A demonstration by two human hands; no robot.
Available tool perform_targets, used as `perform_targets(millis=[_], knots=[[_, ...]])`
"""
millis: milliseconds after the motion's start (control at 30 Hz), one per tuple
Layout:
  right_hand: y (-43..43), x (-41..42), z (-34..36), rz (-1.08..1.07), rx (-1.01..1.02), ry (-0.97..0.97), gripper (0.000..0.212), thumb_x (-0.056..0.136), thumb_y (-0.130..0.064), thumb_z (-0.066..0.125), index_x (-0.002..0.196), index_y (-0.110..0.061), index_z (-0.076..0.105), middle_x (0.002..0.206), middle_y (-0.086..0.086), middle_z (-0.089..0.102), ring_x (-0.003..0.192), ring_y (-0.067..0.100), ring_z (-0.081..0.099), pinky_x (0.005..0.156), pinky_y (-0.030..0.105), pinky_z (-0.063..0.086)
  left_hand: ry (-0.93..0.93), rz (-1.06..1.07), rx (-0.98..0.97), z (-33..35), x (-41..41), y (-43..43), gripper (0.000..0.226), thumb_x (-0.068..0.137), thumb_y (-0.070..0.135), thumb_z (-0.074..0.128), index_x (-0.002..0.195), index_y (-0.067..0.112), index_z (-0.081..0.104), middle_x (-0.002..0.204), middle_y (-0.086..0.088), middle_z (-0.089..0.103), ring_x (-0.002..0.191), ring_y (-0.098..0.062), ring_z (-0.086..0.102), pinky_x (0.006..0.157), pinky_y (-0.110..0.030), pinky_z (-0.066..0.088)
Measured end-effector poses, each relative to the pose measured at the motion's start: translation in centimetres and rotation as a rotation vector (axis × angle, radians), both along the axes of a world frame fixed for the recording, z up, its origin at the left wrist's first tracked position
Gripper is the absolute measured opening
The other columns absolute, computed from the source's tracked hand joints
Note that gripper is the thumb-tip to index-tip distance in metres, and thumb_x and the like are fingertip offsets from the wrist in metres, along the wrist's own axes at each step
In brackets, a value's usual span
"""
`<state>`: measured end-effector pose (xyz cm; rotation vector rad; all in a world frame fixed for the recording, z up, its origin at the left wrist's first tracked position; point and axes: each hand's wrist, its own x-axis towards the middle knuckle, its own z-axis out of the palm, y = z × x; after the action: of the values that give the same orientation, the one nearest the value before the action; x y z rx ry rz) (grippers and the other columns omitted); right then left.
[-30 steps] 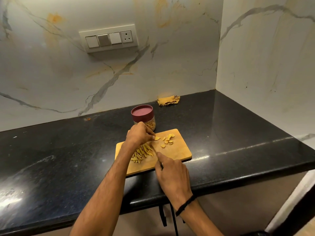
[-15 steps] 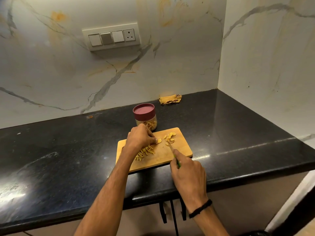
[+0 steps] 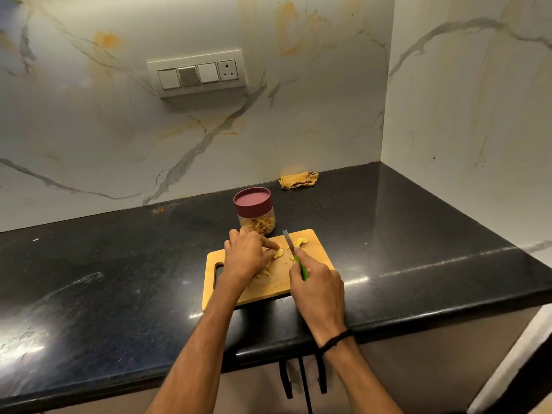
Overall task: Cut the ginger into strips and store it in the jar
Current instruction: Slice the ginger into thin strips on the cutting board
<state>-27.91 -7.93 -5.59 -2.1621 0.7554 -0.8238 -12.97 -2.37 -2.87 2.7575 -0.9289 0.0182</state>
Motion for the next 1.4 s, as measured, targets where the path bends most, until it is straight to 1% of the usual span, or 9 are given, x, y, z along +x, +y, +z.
perform_targets(millis=[133, 267, 367, 533, 633, 867, 1033, 1167, 1400], knots=[[-0.4, 0.8, 0.0, 0.01, 0.057, -0.052, 0.036, 0.099, -0.03, 0.052, 0.134, -0.03, 0.056, 0.068, -0.014, 0.054, 0.058, 0.001, 0.051, 0.054, 0.007, 0.039, -0.017, 0.013, 0.028, 0.0, -0.8, 0.4, 0.031, 0.093, 0.048, 0.064, 0.124, 0.043, 0.068, 0.126, -0.002, 0.048, 0.1, -0.016, 0.03, 0.093, -0.036, 0.036], [-0.6, 0.8, -0.5, 0.014, 0.08, -0.046, 0.036, 0.098, -0.031, 0.053, 0.134, -0.031, 0.056, 0.067, -0.016, 0.054, 0.057, 0.001, 0.05, 0.049, 0.009, 0.038, -0.082, 0.073, 0.047, 0.1, -1.8, 0.4, 0.032, 0.09, 0.05, 0.068, 0.119, 0.036, 0.071, 0.123, -0.001, 0.048, 0.11, -0.02, 0.036, 0.096, -0.036, 0.037], [-0.7, 0.8, -0.6, 0.01, 0.082, -0.04, 0.037, 0.098, -0.032, 0.053, 0.134, -0.031, 0.055, 0.075, -0.011, 0.063, 0.059, 0.0, 0.05, 0.049, 0.008, 0.038, -0.126, 0.121, 0.06, -0.2, -2.3, 0.3, 0.032, 0.088, 0.051, 0.069, 0.113, 0.031, 0.073, 0.121, -0.001, 0.048, 0.111, -0.02, 0.037, 0.094, -0.035, 0.037], [-0.8, 0.8, -0.9, 0.023, 0.087, -0.034, 0.036, 0.098, -0.033, 0.052, 0.134, -0.03, 0.056, 0.074, -0.014, 0.061, 0.057, 0.0, 0.05, 0.049, 0.008, 0.039, -0.074, 0.064, 0.082, -0.1, -2.2, 0.2, 0.043, 0.092, 0.051, 0.064, 0.134, 0.041, 0.059, 0.127, -0.003, 0.044, 0.113, -0.022, 0.036, 0.096, -0.036, 0.036], [-0.8, 0.9, -1.1, 0.019, 0.079, -0.032, 0.037, 0.098, -0.033, 0.052, 0.135, -0.03, 0.056, 0.075, -0.013, 0.064, 0.059, 0.001, 0.052, 0.047, 0.009, 0.038, -0.061, 0.056, 0.086, -0.1, -1.9, 0.4, 0.039, 0.093, 0.053, 0.063, 0.131, 0.045, 0.062, 0.124, -0.001, 0.044, 0.108, -0.02, 0.036, 0.093, -0.035, 0.035], [-0.6, 0.8, -1.4, 0.044, 0.038, 0.008, 0.038, 0.099, -0.035, 0.05, 0.136, -0.035, 0.053, 0.074, -0.011, 0.064, 0.059, 0.001, 0.051, 0.05, 0.008, 0.034, -0.055, 0.066, 0.08, -0.5, -1.6, 0.9, 0.039, 0.091, 0.057, 0.061, 0.129, 0.045, 0.063, 0.127, -0.002, 0.044, 0.112, -0.021, 0.037, 0.096, -0.036, 0.036], [-0.5, 0.7, -1.4, 0.032, 0.05, -0.001, 0.038, 0.099, -0.035, 0.05, 0.136, -0.035, 0.053, 0.069, -0.014, 0.06, 0.059, 0.002, 0.052, 0.049, 0.008, 0.034, 0.011, -0.001, 0.09, -0.1, -0.9, 1.0, 0.04, 0.092, 0.051, 0.064, 0.132, 0.05, 0.058, 0.128, -0.002, 0.043, 0.107, -0.02, 0.033, 0.09, -0.035, 0.029], [-0.5, 0.6, -1.3, 0.039, 0.048, 0.02, 0.039, 0.099, -0.036, 0.049, 0.138, -0.035, 0.051, 0.07, -0.013, 0.058, 0.058, 0.002, 0.051, 0.049, 0.008, 0.033, 0.038, -0.012, 0.132, 0.1, -0.4, 0.9, 0.04, 0.092, 0.051, 0.064, 0.132, 0.051, 0.058, 0.13, -0.003, 0.043, 0.112, -0.022, 0.035, 0.095, -0.038, 0.031], [-0.1, 0.2, -0.9, 0.058, -0.041, 0.09, 0.041, 0.1, -0.037, 0.045, 0.141, -0.036, 0.047, 0.071, -0.011, 0.055, 0.057, 0.003, 0.047, 0.046, 0.01, 0.027, -0.016, 0.034, 0.111, -0.3, -0.6, 1.1, 0.044, 0.088, 0.058, 0.065, 0.13, 0.047, 0.06, 0.13, -0.004, 0.044, 0.116, -0.024, 0.037, 0.097, -0.039, 0.033]])
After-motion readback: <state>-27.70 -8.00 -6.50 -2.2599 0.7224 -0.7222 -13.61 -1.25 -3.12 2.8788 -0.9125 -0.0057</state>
